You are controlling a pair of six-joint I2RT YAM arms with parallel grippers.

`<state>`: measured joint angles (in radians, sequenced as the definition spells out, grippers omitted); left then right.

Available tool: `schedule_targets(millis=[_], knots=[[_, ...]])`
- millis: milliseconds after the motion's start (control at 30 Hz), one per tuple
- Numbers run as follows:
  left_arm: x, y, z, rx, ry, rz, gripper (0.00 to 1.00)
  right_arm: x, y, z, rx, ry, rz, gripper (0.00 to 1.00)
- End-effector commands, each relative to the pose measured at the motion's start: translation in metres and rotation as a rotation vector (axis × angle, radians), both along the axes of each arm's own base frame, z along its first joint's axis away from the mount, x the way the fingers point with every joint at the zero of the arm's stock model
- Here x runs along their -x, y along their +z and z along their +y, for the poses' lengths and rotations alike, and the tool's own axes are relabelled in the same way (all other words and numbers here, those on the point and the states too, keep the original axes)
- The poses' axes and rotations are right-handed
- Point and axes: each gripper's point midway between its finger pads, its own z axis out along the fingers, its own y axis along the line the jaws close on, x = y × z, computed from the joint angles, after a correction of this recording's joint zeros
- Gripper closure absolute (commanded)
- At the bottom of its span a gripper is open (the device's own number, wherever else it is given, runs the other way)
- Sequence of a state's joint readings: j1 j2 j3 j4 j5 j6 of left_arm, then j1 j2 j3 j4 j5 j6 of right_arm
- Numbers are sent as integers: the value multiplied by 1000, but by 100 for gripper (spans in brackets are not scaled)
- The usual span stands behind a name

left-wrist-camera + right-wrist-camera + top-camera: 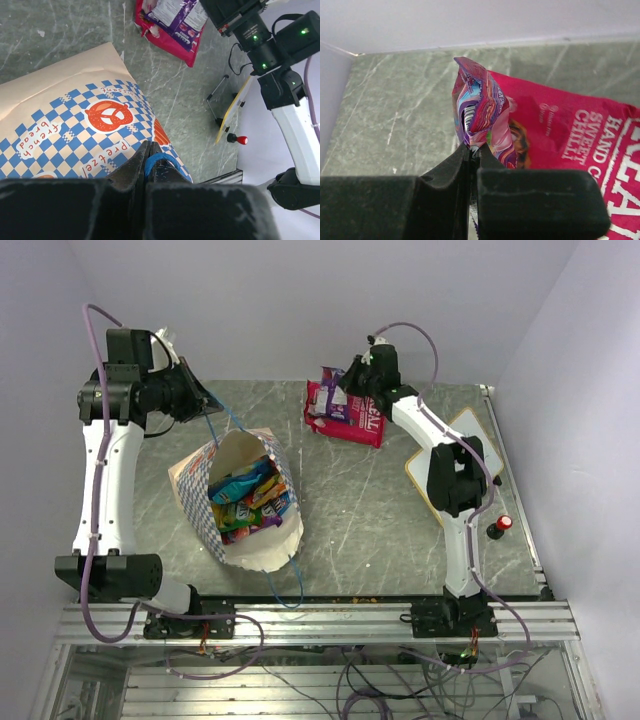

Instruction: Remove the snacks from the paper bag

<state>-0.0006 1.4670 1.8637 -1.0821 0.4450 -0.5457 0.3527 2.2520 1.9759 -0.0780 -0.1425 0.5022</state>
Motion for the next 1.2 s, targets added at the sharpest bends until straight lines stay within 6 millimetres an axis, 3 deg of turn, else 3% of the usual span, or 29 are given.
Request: schedule_targets(millis=[0, 267, 633, 767, 933, 1067, 1167], knots=[[-12, 3, 8, -25, 21, -34, 93, -8, -21, -15, -136, -46, 99, 100], [-21, -1, 8, -36, 5, -22, 93, -10, -84, -42, -27, -105, 192, 100], [-19, 0, 10, -35, -5, -33, 93, 3, -133, -80, 68, -130, 229, 100], [-17, 6, 8, -22, -9, -47, 93, -2, -114, -83, 72, -115, 195, 96], [-12, 9, 2, 17, -22, -49, 93, 1, -77, -93, 112, -143, 166, 69], [-7, 13, -3, 53, -33, -52, 93, 20, -31, -101, 149, -134, 136, 53], [-3, 16, -5, 79, -35, -55, 93, 47, 6, -97, 189, -84, 61, 40]])
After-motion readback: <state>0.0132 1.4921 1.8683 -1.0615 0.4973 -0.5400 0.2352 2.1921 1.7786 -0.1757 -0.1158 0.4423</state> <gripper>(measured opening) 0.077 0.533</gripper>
